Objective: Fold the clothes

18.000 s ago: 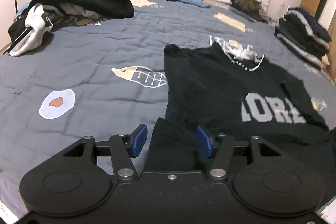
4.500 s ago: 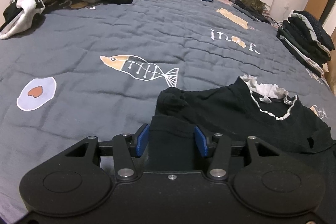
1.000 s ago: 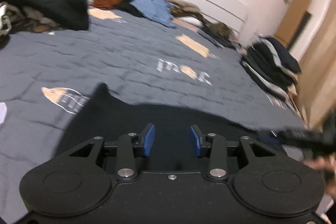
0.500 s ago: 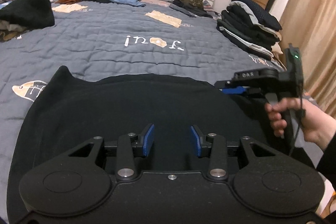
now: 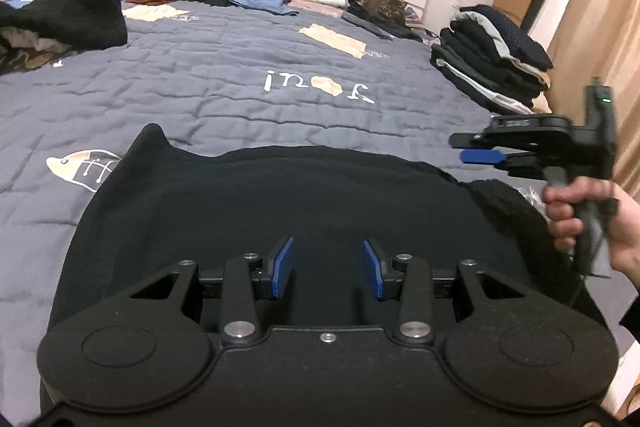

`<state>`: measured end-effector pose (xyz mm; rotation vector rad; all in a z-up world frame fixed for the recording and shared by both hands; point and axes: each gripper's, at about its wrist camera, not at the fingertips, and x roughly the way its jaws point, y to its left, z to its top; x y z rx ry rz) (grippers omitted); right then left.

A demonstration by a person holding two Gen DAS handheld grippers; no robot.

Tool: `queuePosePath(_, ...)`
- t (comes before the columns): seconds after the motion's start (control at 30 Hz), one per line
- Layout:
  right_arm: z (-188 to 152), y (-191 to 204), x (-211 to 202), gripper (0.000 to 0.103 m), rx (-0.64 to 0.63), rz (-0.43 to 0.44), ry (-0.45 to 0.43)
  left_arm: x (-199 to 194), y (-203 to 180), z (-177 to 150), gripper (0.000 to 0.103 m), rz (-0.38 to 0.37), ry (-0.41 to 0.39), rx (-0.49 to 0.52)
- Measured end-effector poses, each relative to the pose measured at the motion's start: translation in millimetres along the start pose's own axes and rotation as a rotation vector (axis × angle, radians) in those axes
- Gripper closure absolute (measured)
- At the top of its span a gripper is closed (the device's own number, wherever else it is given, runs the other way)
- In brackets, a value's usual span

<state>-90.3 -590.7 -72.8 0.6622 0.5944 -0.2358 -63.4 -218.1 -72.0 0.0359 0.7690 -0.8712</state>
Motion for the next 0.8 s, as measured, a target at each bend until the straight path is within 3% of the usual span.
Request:
queuePosePath(0.2,-22.7,11.6,-36.1,0.063,0.017,0.053,0.013,-6.9,1.1,-3.5,0.062,-0.007,-0.005,-0.027)
queuePosePath(0.33,-44.3,15.0,-58.8,0.062,0.041,0.085,0.034,-13.5,-3.7,-11.0,0.061,-0.05,-0.013,-0.052)
queuePosePath(0.43,-60.6,17.6,-75.7,0.061,0.059,0.108,0.05,-12.8,-1.9,-20.8,0.061,-0.107,0.018,-0.116)
queuePosePath(0.8,-133.2,-18.8,-125.5,0.061,0.188,0.079,0.081,-27.0,44.8,-50.7,0.06,-0.109,0.04,-0.334)
